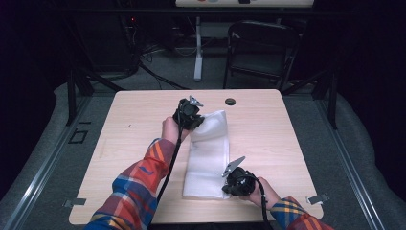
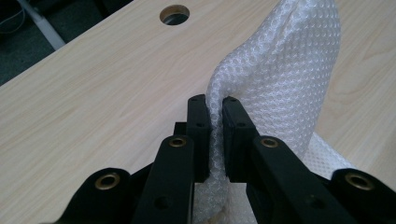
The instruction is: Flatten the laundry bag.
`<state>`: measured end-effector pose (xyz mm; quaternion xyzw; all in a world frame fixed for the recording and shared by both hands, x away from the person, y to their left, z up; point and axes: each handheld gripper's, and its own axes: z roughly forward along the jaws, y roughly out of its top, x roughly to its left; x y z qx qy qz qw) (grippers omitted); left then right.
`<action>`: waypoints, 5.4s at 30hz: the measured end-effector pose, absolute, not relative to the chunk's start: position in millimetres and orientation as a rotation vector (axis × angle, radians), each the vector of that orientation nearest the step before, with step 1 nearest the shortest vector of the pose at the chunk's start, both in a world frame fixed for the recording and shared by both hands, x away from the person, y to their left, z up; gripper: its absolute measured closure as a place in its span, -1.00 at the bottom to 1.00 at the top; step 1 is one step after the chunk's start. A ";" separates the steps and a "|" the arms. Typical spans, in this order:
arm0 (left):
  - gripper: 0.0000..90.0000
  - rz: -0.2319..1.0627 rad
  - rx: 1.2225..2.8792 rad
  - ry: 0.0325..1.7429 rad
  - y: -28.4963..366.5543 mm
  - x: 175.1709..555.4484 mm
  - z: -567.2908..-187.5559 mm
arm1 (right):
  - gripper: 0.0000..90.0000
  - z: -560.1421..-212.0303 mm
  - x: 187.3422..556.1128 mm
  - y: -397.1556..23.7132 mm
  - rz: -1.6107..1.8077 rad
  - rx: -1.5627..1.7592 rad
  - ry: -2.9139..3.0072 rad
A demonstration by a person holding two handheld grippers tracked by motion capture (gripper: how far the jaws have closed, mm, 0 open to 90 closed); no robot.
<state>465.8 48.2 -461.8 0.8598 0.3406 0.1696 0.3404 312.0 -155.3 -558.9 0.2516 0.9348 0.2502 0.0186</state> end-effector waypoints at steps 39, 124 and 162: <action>0.22 0.543 2.198 1.020 34.0 518.6 -478.5 | 1.00 -558.7 312.9 -156.9 0.787 0.786 2.931; -0.81 0.149 2.469 0.674 44.5 314.1 -528.3 | -0.66 -529.7 325.4 -183.4 0.731 1.046 2.754; 0.42 0.063 2.562 0.479 5.9 295.7 -558.6 | 1.00 -547.8 320.6 -157.8 0.670 0.936 2.836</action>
